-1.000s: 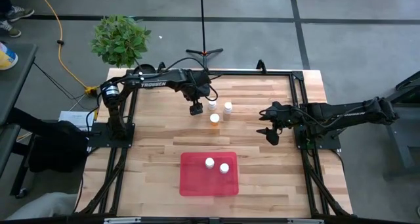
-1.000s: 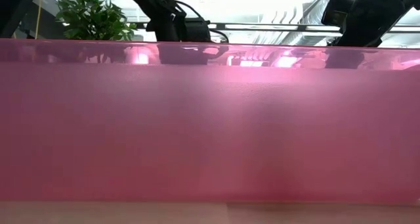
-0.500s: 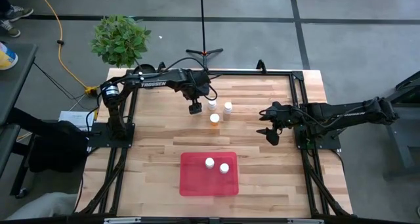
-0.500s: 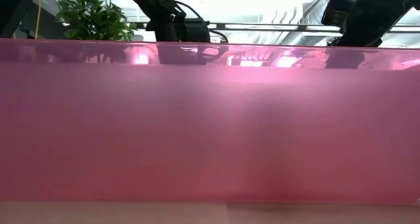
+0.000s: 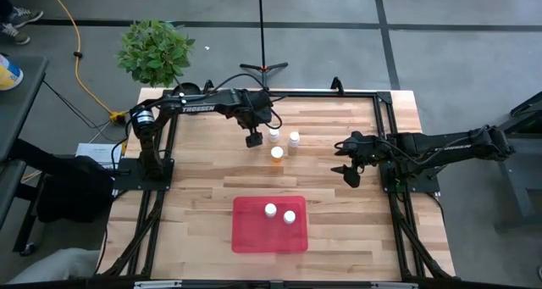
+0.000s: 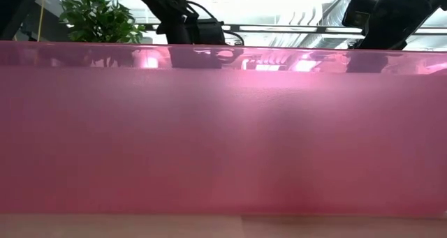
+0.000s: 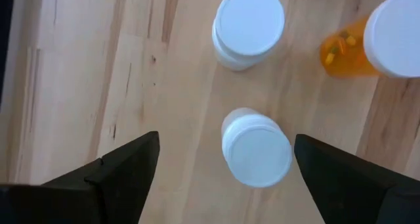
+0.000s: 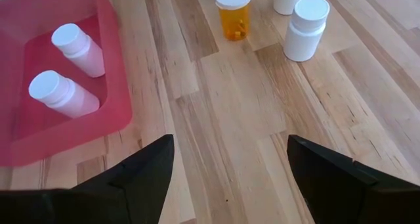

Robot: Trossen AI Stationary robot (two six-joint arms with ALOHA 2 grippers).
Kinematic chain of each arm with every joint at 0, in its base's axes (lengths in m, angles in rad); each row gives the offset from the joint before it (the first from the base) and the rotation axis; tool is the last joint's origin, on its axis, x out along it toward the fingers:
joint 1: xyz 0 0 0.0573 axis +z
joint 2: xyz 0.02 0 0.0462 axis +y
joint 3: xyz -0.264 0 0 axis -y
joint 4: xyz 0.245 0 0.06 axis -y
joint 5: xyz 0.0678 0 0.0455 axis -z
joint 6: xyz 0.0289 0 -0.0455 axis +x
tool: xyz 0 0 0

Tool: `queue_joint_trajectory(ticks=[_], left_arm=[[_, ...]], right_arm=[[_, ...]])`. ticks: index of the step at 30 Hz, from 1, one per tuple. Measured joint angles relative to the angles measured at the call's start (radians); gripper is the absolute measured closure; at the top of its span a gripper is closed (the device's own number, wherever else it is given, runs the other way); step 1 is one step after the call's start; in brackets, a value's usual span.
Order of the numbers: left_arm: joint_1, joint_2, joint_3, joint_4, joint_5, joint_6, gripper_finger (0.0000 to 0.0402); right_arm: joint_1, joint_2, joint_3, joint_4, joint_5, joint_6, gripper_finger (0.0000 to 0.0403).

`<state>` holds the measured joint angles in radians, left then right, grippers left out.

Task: Pick and place pill bottles into a basket
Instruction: Put the white medicine bottle into the red bin

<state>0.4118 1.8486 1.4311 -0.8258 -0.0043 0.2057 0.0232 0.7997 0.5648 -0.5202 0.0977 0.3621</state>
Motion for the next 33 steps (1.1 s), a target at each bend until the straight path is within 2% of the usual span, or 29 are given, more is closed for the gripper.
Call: queue_joint_trajectory(ticks=[33], left_arm=[[0.021, 0.051, -0.01, 0.014, 0.046, 0.007, 0.0009]], right_arm=[[0.006, 0.0, 0.0, -0.018, 0.0, 0.008, 0.0116]])
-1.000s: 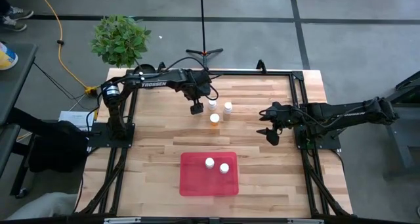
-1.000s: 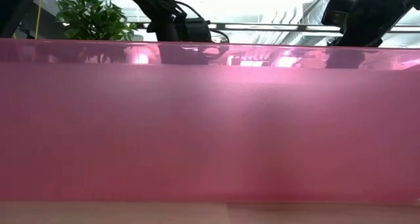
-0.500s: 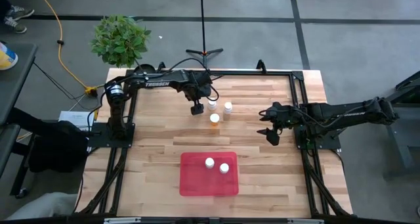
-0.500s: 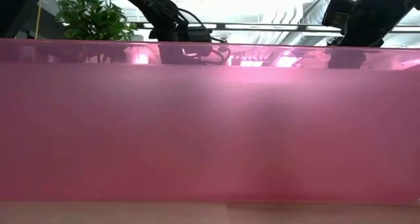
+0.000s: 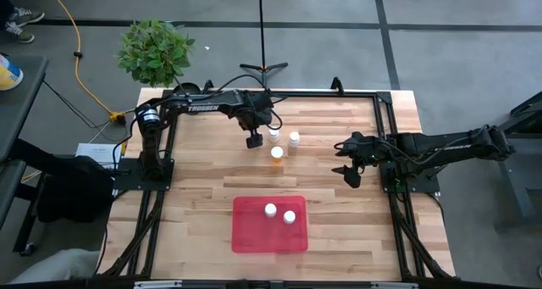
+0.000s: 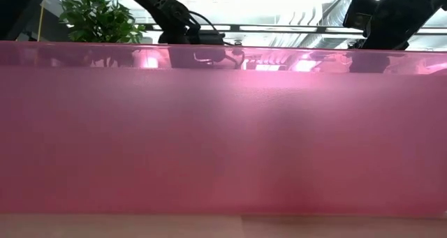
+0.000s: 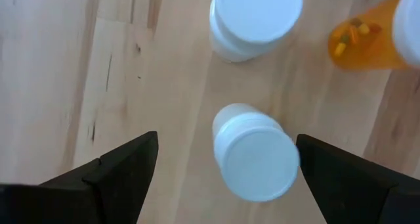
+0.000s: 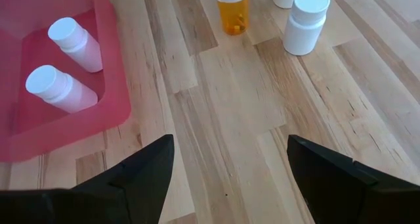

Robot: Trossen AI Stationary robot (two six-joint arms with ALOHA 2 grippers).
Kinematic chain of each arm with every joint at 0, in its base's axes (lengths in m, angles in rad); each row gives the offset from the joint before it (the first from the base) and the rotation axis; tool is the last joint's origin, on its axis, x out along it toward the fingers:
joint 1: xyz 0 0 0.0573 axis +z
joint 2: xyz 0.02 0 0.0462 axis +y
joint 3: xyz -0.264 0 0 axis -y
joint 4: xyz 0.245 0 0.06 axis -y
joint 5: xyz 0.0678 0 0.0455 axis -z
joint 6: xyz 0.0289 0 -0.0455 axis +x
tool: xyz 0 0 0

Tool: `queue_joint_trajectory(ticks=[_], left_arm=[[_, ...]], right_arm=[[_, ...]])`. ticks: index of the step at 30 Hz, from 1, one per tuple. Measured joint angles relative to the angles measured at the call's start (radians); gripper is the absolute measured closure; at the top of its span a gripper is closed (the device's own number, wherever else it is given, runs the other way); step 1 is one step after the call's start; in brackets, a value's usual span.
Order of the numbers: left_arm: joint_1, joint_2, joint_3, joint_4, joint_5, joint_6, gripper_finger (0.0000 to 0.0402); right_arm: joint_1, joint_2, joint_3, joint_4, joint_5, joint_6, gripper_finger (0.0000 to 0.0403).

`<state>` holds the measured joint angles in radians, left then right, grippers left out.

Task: Pick and place pill bottles into a basket
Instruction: Put the white medicine bottle into the red bin

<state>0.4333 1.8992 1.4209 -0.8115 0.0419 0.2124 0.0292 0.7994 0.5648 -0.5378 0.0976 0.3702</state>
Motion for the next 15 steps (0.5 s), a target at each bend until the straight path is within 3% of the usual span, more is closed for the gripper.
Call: queue_joint_trajectory(ticks=[15], left_arm=[[0.014, 0.0, -0.037, 0.044, 0.056, -0.007, 0.001]], right_arm=[[0.0, 0.0, 0.0, 0.0, 0.0, 0.009, 0.0116]])
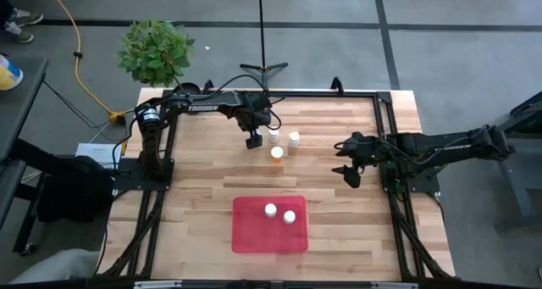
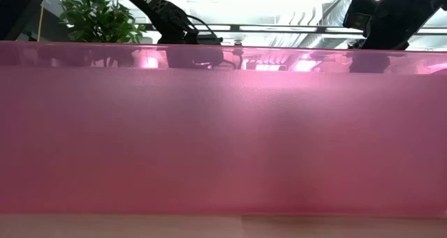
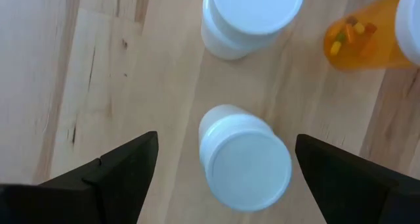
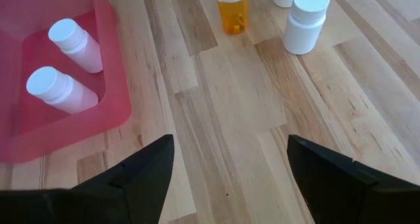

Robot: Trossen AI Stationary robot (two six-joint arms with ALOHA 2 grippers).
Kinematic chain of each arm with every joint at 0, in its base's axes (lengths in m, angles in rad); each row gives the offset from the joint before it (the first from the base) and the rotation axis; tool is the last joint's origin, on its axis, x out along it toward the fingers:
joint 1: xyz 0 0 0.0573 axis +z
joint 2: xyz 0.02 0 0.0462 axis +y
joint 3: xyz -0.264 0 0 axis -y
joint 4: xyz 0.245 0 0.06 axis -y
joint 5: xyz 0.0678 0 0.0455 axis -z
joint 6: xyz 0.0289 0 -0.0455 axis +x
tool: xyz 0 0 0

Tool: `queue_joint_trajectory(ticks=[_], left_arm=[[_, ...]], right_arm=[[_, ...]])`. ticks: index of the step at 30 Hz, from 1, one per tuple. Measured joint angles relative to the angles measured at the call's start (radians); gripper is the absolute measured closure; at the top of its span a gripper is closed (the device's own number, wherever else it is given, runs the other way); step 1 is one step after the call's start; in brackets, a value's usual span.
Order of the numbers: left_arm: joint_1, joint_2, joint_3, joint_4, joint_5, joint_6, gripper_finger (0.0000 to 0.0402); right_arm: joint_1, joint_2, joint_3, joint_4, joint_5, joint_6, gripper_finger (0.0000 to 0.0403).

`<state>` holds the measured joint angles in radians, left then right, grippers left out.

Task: Pick and place pill bottles into a basket
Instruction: Put the white medicine bottle into the red bin

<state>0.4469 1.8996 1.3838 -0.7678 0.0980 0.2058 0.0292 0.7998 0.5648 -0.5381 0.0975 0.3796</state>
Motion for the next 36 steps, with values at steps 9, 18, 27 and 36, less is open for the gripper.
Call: queue_joint_trajectory(ticks=[9, 18, 27, 36], left_arm=[[0.0, 0.0, 0.0, -0.012, 0.028, -0.001, 0.0084], [0.0, 0.0, 0.0, -0.014, 0.028, -0.007, 0.019], [-0.001, -0.001, 0.003, -0.018, 0.048, -0.003, 0.021], [-0.002, -0.001, 0.002, -0.018, 0.052, 0.0, 0.021]], right_arm=[[0.0, 0.0, 0.0, -0.004, 0.0, 0.005, 0.0116], [0.0, 0.0, 0.0, -0.004, 0.0, 0.005, 0.0116], [0.0, 0.0, 0.0, -0.004, 0.0, 0.005, 0.0116], [0.0, 0.0, 0.0, -0.004, 0.0, 0.005, 0.0116]])
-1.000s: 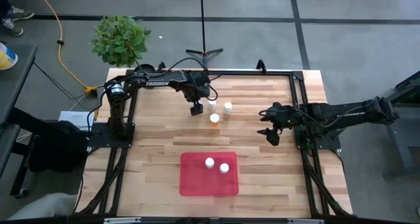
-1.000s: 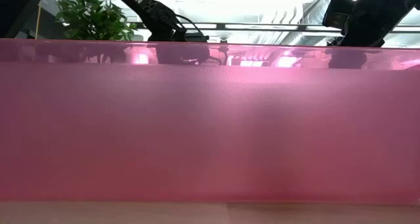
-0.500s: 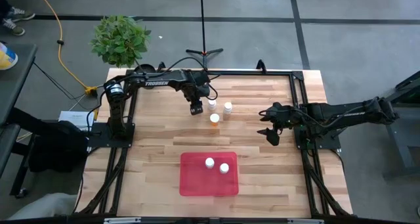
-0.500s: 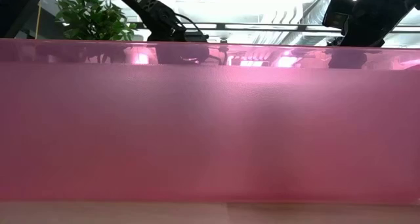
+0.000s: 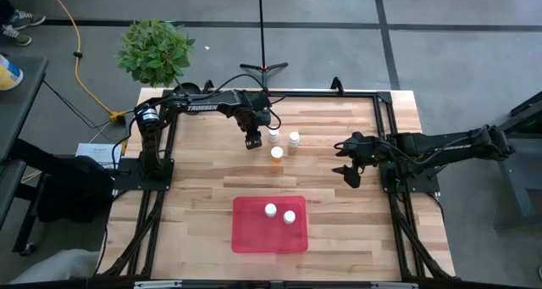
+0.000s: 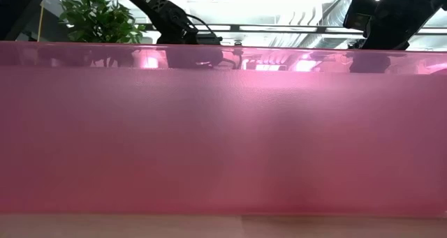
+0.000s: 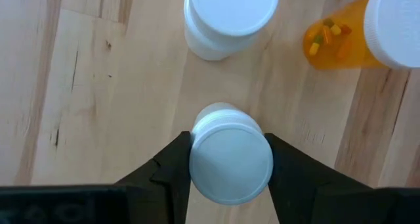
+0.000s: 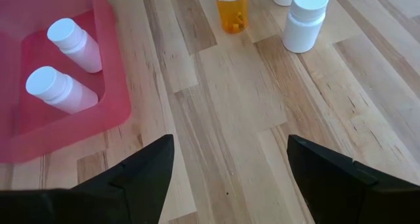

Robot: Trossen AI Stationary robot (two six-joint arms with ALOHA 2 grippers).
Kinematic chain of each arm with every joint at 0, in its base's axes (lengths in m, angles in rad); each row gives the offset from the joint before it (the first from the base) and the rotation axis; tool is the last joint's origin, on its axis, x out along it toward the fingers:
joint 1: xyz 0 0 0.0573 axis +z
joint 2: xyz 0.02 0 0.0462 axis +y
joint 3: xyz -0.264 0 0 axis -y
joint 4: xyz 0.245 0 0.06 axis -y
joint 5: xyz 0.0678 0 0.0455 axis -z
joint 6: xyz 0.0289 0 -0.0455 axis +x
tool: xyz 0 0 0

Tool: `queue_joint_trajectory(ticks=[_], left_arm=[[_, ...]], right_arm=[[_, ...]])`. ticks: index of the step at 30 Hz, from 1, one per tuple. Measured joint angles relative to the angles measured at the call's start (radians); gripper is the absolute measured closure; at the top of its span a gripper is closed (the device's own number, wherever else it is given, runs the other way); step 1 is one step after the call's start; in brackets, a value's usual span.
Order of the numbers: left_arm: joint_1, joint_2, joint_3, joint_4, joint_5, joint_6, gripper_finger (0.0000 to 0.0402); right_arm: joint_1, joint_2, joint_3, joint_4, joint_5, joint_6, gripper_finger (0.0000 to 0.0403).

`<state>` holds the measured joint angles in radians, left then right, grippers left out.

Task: Pick and place pill bottles into a basket
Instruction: Put the white medicine bottle into the red bin

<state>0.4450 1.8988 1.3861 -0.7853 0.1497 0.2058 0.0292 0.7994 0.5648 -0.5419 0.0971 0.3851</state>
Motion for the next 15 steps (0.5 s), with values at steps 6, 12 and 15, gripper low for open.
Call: queue_joint_trajectory(ticks=[6, 12, 15], left_arm=[[0.0, 0.001, 0.006, -0.007, -0.001, 0.001, 0.021], [0.0, 0.004, 0.055, -0.041, -0.002, 0.008, 0.021], [0.0, 0.004, 0.073, -0.08, -0.002, 0.009, 0.021]], right_arm=[[0.0, 0.0, 0.0, 0.0, -0.003, 0.0, 0.0116], [0.0, 0.0, 0.0, 0.0, -0.003, 0.0, 0.0116], [0.0, 0.0, 0.0, 0.0, -0.01, 0.0, 0.0116]])
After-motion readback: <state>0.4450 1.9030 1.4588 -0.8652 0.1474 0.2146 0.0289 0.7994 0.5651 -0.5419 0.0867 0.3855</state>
